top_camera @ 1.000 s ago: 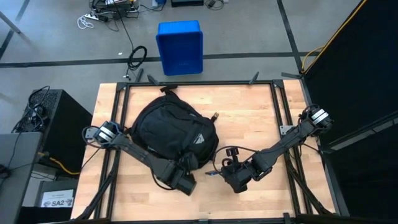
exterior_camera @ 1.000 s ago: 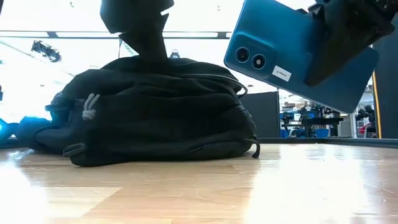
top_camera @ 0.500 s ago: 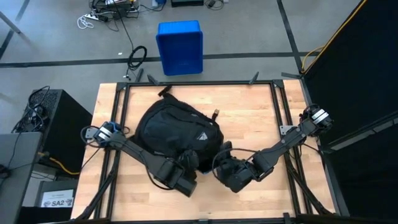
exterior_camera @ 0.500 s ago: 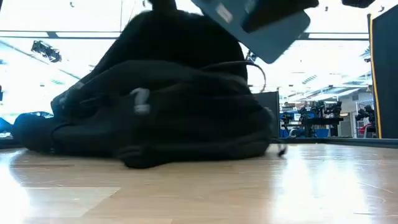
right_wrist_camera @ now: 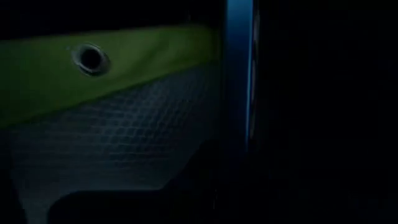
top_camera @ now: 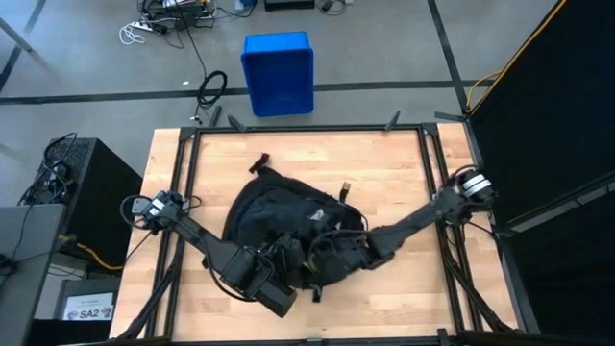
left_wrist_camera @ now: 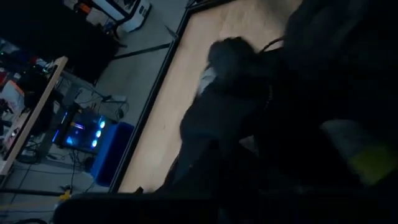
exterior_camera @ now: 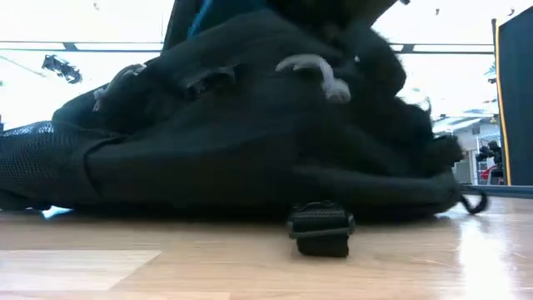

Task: Unpack backpack
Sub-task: Put the blue cellphone into the black backpack, then close the black backpack

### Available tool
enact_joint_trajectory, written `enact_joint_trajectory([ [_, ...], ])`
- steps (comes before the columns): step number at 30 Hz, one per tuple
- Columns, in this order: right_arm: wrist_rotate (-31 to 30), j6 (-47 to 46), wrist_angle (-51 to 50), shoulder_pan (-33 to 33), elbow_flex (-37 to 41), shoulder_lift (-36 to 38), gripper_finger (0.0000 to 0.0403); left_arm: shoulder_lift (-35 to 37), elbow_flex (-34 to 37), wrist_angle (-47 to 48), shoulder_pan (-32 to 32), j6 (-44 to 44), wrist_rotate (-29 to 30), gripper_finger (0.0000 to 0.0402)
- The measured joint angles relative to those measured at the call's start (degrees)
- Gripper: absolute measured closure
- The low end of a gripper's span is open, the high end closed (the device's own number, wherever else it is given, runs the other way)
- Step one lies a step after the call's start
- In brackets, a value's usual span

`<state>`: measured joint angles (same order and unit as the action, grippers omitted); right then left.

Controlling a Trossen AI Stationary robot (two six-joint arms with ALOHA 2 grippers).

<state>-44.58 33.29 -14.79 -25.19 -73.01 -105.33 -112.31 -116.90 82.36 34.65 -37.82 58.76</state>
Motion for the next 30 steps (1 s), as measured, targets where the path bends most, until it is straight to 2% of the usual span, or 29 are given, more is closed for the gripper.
enact_joint_trajectory([
  [3, 1.09, -0.78, 0.7, 2.5, -0.02, -1.2, 0.04, 0.0, 0.02, 0.28, 0.3, -0.11, -0.36, 0.0402],
  [6, 4.67, -2.16, 0.3, 3.41, -0.01, -1.36, 0.0373, 0.0, 0.17, 0.81, 0.53, -0.28, -0.57, 0.0402],
  [13, 6.45, -2.7, -0.33, -0.26, 0.06, -0.2, 0.0236, 0.09, 2.23, 1.54, 0.8, -2.67, -1.45, 0.0402],
  [16, 4.51, -2.84, -0.34, -3.15, 0.04, 0.84, 0.0181, 0.09, 3.68, 1.34, 1.02, -3.39, -2.75, 0.0402],
  [19, 1.25, -3.72, -0.37, -6.35, 0.04, 2.36, 0.0145, 0.13, 5.51, 0.85, 1.59, -4.31, -3.19, 0.0402],
  [23, -3.83, -5.99, -2.38, -10.45, 0.04, 5.02, 0.0128, 0.11, 7.26, 0.65, 3.02, -6.2, -3.55, 0.0401],
  [27, -9.59, -14.11, -12.3, -12.72, 0.04, 9.16, 0.0143, 0.07, 8.92, -0.45, 4.97, -7.67, -4.12, 0.0401],
  [30, -6.66, -25.16, -23.38, -12.19, 0.04, 12.61, 0.0166, 0.09, 10.12, -1.37, 6.28, -8.17, -4.2, 0.0401],
])
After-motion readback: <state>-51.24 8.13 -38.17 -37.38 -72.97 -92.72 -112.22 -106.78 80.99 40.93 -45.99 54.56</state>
